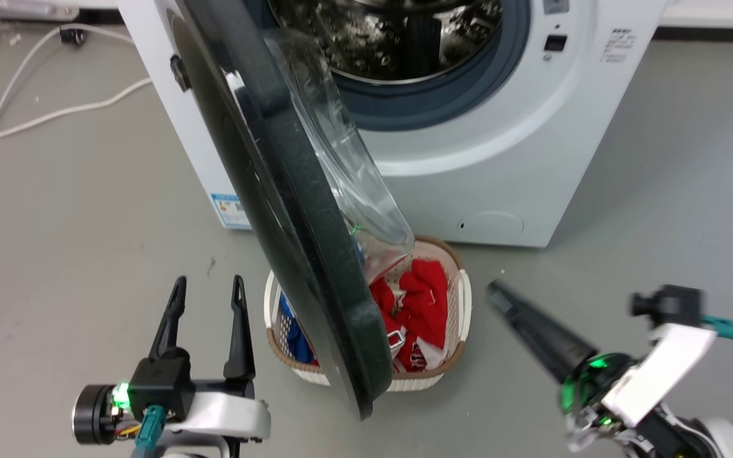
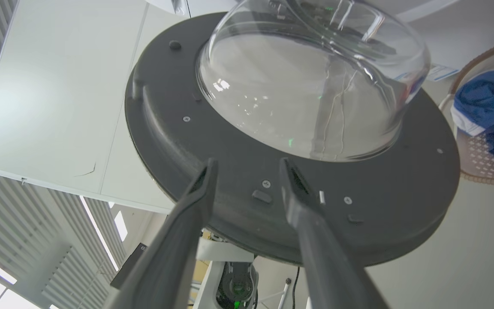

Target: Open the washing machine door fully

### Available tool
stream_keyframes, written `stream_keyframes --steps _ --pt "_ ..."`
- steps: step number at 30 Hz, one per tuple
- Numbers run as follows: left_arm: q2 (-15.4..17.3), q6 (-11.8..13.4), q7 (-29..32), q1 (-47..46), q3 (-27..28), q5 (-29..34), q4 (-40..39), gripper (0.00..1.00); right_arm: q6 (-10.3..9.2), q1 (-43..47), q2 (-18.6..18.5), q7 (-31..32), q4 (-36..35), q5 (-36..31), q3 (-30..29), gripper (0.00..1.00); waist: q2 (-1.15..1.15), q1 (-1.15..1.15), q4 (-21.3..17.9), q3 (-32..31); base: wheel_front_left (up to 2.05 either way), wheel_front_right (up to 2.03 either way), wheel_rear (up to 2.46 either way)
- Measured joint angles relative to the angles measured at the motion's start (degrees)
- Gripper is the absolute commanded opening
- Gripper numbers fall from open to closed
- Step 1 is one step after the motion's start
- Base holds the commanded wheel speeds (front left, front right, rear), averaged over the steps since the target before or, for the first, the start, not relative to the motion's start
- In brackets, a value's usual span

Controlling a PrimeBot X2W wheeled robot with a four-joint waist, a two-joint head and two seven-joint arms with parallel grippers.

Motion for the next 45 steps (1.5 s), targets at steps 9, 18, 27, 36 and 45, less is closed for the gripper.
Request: stream_keyframes --steps 9,18,27,36,45 --pt "0.0 0.0 0.0 4.2 1.4 0.4 0.1 1.0 0.01 3.5 -1.8 -28.8 -3.8 -22.0 -3.2 1.0 0.0 0.0 -1.9 -5.0 0.0 0.0 0.0" --pt "0.0 -0.2 0.0 6.3 2.3 0.6 -0.5 1.0 0.1 3.6 -1.5 -44.9 0.0 -62.6 -7.9 1.0 0.0 0.0 -3.6 -6.7 0.0 0.0 0.0" --pt "0.0 -0.2 0.0 6.3 2.0 0.6 -0.5 1.0 0.09 6.4 4.2 -44.9 -1.5 -83.4 -12.1 1.0 0.0 0.0 -3.2 -7.0 0.0 0.0 0.0" --pt "0.0 -0.2 0.0 6.5 1.8 0.5 -0.5 1.0 0.09 11.2 5.0 -44.9 3.0 -82.1 -13.0 1.0 0.0 0.0 -2.6 -7.5 0.0 0.0 0.0" --pt "0.0 0.0 0.0 7.2 1.6 0.4 -0.2 1.0 0.09 13.4 5.0 -44.9 4.8 -80.2 -12.9 1.0 0.0 0.0 -2.3 -8.2 0.0 0.0 0.0"
